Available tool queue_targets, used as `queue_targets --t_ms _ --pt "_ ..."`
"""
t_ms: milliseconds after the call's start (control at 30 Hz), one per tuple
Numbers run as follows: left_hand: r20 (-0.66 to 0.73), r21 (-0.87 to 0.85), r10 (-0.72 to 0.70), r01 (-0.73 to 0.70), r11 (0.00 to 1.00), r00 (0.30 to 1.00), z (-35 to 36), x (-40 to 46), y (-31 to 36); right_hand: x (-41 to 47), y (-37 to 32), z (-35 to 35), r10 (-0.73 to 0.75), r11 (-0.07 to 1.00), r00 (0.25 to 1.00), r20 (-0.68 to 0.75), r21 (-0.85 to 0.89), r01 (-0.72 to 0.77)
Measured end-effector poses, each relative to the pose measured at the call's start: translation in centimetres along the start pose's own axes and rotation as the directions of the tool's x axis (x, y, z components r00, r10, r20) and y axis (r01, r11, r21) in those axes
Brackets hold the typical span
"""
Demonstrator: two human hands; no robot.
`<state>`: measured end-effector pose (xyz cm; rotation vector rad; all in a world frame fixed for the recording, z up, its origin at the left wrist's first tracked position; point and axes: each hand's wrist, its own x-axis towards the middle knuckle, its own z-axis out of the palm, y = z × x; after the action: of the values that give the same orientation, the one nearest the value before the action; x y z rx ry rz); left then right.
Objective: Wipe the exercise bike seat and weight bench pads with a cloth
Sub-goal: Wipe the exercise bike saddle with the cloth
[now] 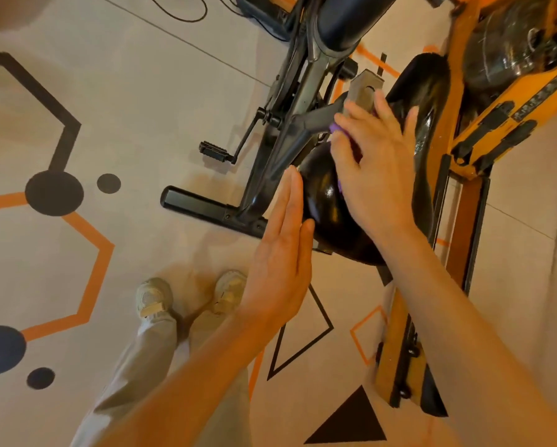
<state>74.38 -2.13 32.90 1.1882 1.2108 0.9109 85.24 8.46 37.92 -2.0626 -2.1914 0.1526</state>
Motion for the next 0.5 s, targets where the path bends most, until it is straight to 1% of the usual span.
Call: queue_targets --t_ms 100,167,233,267,333,400,467,500 --pt "-0.016 -0.014 0.026 -0.027 1.000 1.000 0.0 0.2 -0.3 -5.7 -0.5 0.1 -0.094 0.993 0.993 0.071 0.078 0.088" --pt "-0.018 0.003 0.029 -0.029 1.000 0.999 0.2 0.2 -0.5 -9.2 0.1 -0.4 -0.199 0.980 0.972 0.124 0.048 0.195" --pt "-0.025 0.001 0.020 -0.020 1.000 0.999 0.3 0.1 -0.6 -7.3 1.0 -1.0 -0.255 0.967 0.952 0.169 0.066 0.247" --pt "-0.030 -0.003 0.010 -0.010 1.000 1.000 0.4 0.1 -0.6 -5.0 1.0 -1.1 -0.240 0.971 0.954 0.181 0.070 0.231" --pt "-0.064 0.007 0.000 0.000 1.000 0.998 0.7 0.0 -0.4 -0.5 0.3 -0.9 -0.182 0.983 0.971 0.153 0.015 0.182" --pt "-0.110 0.019 0.013 -0.011 1.000 0.994 1.2 -0.2 -0.3 0.9 -0.2 -0.8 -0.178 0.982 0.975 0.131 -0.047 0.185" --pt "-0.158 0.010 0.017 -0.016 1.000 0.987 2.0 -0.6 -0.1 -1.1 0.3 -1.2 -0.289 0.957 0.941 0.174 0.031 0.288" --pt "-0.189 -0.011 0.019 -0.021 1.000 0.982 2.5 -1.0 0.0 -2.6 1.0 -1.7 -0.378 0.926 0.901 0.212 0.086 0.368"
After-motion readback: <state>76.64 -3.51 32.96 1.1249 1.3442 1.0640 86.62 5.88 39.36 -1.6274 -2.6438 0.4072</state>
